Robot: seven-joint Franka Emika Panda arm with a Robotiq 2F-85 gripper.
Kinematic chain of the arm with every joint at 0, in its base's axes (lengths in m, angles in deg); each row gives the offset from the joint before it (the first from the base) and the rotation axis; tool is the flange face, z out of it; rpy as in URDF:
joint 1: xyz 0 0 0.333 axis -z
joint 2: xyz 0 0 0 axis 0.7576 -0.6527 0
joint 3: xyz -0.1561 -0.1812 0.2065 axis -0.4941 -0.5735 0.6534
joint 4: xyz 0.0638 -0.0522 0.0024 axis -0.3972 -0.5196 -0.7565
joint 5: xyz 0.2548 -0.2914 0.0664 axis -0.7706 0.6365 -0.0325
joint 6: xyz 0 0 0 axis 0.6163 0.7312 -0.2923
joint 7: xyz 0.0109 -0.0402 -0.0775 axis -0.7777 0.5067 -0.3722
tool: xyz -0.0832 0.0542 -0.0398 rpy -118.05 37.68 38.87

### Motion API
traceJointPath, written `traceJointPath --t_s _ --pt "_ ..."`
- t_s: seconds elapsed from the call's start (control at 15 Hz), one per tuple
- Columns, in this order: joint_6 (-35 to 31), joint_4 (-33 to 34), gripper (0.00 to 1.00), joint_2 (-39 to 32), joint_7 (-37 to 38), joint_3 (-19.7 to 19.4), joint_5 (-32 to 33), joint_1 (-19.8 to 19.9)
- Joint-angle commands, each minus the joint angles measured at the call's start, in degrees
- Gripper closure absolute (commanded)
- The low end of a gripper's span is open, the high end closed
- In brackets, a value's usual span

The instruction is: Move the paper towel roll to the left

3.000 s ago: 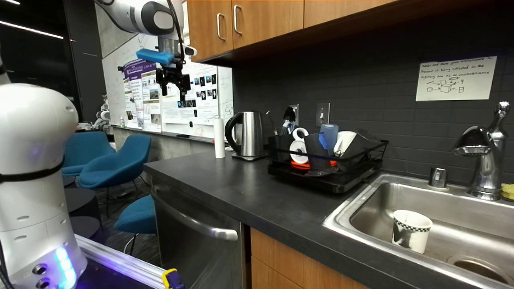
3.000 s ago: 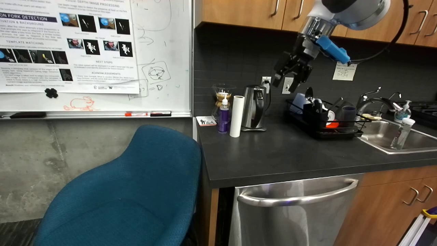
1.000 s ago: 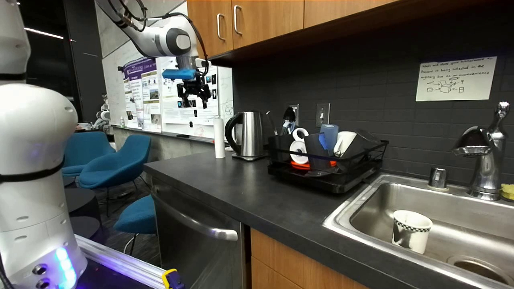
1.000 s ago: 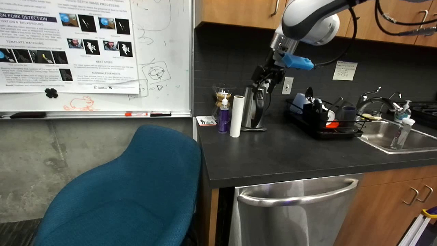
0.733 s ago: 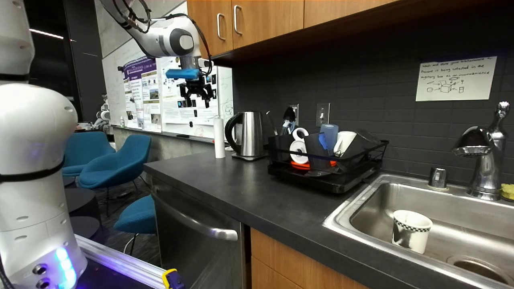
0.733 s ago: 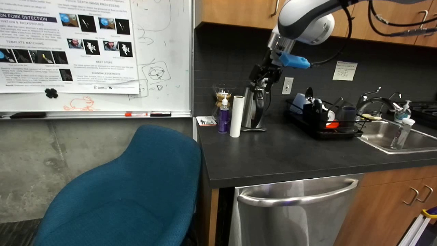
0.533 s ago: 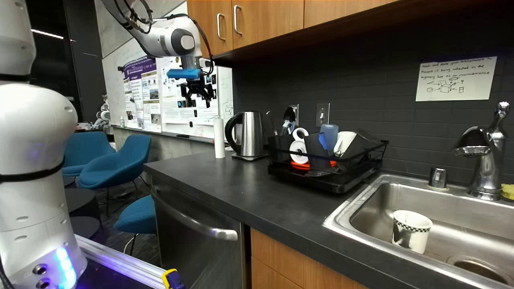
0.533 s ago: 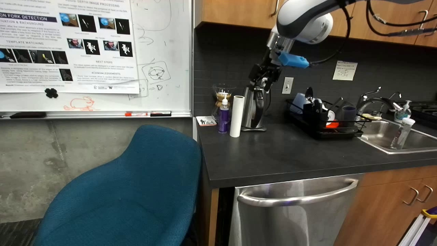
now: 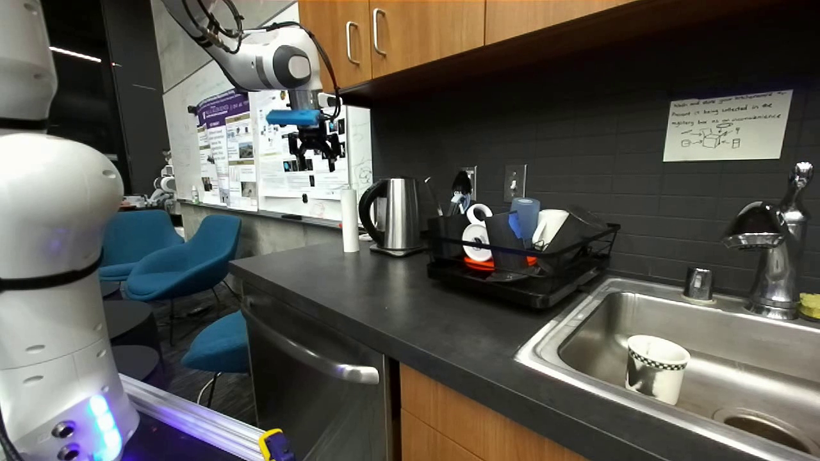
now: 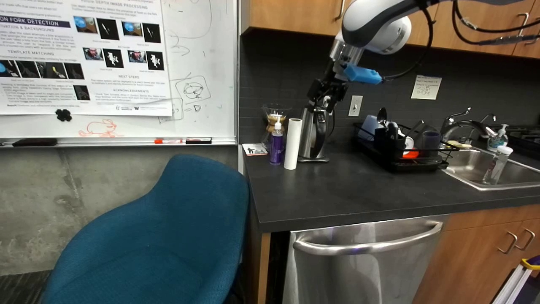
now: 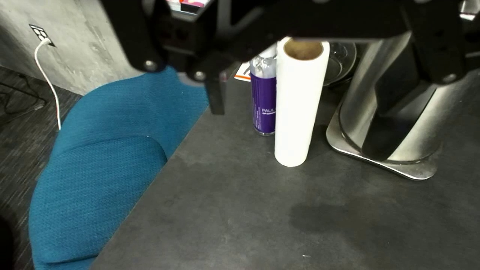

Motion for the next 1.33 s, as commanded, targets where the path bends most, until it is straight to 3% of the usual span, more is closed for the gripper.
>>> traceJointPath --t_s 0.0,0.47,1.07,1.13,1.2,1.27 --pt "0.20 0.15 0.00 -0.02 0.04 0.61 0.01 0.60" --pt "0.25 0.16 0.00 -0.02 0.03 0.61 0.01 0.60" --pt "-3.48 3.77 0.00 -5.01 1.83 0.83 2.49 0.47" --pt "-3.68 4.40 0.06 -5.64 2.14 0.88 2.53 0.42" --pt "-3.76 5.12 0.26 -6.21 2.52 1.07 2.05 0.26" --pt "-4.12 5.66 0.30 -6.67 2.84 1.24 2.24 0.13"
